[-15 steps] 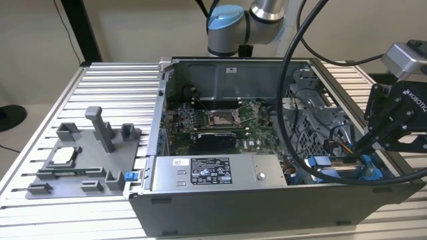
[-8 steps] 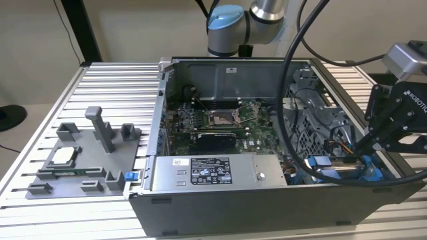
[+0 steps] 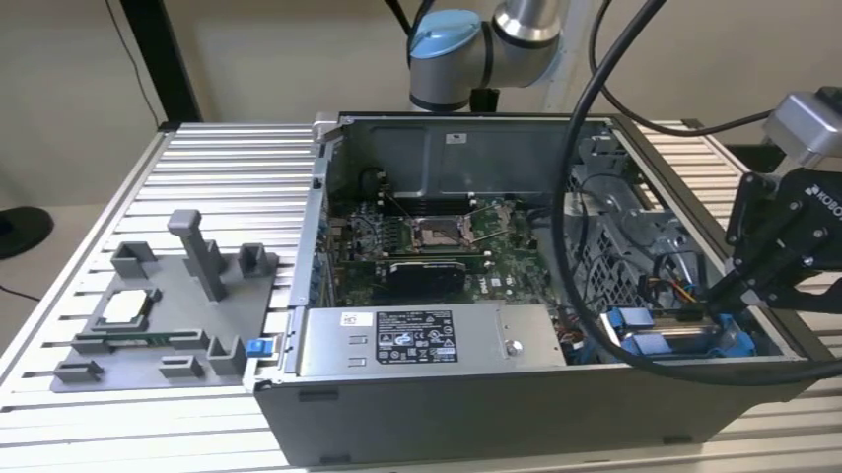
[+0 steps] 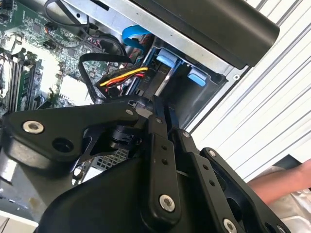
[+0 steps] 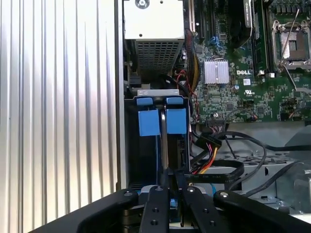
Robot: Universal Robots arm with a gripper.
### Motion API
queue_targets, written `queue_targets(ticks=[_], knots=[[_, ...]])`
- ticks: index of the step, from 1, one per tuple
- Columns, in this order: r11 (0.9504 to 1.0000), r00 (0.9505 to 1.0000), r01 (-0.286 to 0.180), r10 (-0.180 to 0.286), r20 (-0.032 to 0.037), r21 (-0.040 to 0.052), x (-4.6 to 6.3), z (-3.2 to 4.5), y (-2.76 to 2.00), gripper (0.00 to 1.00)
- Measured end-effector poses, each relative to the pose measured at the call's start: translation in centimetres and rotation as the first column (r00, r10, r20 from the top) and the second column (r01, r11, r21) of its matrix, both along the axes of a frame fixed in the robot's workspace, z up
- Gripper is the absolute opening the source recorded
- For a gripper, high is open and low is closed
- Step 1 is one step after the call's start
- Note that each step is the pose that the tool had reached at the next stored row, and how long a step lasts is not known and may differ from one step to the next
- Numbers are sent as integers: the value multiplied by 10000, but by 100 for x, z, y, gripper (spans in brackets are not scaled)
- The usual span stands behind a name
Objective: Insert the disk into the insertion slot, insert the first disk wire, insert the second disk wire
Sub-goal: 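Insert the second disk wire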
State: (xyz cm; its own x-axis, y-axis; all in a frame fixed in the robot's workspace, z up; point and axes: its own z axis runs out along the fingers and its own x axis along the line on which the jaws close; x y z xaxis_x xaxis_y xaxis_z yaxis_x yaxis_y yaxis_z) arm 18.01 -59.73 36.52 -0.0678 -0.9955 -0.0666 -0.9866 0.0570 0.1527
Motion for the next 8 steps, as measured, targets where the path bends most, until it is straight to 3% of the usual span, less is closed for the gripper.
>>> queue_targets(ticks=[4,8], knots=[[10000,10000,2,-2,10,11,-6,-3,-39,0],[10000,9999,1,-1,133,11,-87,-7,-34,0]])
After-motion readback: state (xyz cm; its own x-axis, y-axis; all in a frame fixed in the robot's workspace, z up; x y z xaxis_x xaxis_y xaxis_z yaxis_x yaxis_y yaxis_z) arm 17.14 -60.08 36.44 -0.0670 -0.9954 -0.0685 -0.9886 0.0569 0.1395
